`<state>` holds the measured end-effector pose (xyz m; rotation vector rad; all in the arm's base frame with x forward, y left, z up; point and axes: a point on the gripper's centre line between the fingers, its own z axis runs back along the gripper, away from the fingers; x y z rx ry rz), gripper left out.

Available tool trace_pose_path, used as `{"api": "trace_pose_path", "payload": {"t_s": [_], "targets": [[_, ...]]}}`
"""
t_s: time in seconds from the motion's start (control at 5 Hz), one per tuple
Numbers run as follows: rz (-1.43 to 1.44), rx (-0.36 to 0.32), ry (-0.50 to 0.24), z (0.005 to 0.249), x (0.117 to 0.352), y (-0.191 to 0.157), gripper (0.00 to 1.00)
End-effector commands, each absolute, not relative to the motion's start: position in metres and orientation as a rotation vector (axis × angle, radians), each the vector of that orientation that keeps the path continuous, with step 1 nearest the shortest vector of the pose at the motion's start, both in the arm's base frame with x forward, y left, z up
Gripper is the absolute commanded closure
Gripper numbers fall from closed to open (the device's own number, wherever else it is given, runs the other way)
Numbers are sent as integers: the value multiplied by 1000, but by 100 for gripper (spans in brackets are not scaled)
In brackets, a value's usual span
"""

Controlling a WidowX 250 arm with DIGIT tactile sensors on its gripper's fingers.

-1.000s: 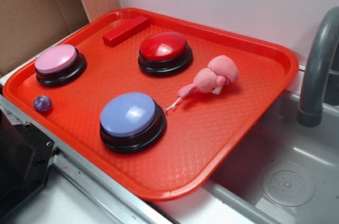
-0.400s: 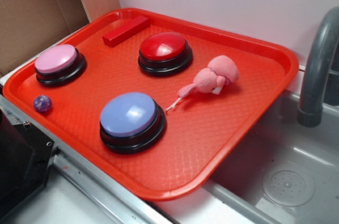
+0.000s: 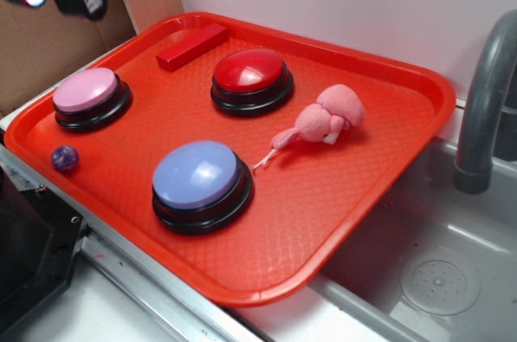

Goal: Push the pink button.

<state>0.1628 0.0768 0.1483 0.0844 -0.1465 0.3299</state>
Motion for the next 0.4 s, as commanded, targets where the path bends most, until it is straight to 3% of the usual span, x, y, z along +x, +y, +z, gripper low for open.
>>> {"api": "trace_pose_path", "payload": {"t_s": [0.0, 0.2], "targets": [[345, 122, -149, 117, 157, 134, 0], [342, 92, -95, 90, 156, 146, 0]]}}
